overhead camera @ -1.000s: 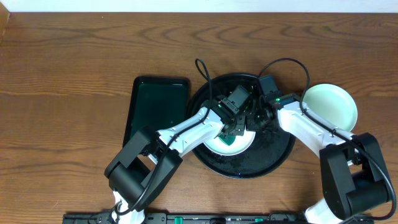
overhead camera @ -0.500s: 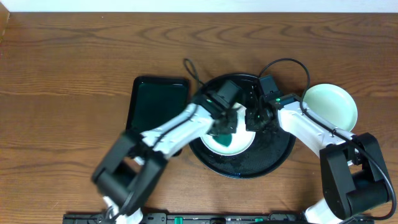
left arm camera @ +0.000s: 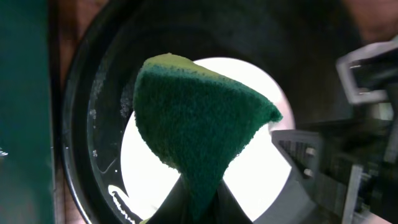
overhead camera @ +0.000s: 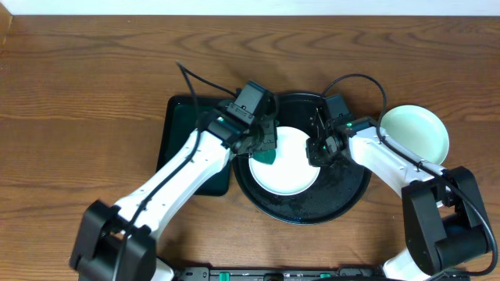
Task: Clean dirty plates on tray and stack at the side
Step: 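Wipe the sponge across the white plate's lower area, left gripper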
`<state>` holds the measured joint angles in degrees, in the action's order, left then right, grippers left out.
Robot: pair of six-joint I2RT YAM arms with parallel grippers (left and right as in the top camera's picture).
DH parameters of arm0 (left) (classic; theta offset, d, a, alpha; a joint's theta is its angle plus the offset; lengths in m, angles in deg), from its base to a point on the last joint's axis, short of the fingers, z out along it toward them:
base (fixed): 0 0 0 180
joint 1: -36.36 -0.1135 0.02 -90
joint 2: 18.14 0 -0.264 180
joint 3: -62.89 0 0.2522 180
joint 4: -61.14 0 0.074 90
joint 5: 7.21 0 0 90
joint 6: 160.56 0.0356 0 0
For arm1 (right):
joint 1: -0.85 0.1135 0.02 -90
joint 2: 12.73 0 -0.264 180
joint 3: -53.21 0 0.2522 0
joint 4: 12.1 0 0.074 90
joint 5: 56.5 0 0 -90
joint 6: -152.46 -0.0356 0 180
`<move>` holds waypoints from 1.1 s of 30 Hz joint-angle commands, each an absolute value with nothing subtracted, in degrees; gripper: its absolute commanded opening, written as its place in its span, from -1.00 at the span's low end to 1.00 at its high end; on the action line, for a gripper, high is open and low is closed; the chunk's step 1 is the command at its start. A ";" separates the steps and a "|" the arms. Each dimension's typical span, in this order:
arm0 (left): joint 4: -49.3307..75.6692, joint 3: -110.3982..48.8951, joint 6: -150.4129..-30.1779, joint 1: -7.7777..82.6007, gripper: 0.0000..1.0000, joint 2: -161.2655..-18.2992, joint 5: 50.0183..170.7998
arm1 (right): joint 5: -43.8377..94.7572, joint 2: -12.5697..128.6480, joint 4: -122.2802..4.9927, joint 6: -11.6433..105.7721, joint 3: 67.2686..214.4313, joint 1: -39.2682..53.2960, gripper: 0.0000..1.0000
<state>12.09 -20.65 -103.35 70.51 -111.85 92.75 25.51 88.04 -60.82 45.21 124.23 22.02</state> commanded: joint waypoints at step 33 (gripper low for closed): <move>26.01 -21.22 -110.33 75.67 -0.85 -133.81 115.33 | 24.18 87.67 -60.82 45.77 124.93 21.95 -0.97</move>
<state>24.68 -21.46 -108.73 72.98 -130.86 102.87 26.48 88.04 -61.15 45.18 124.23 21.93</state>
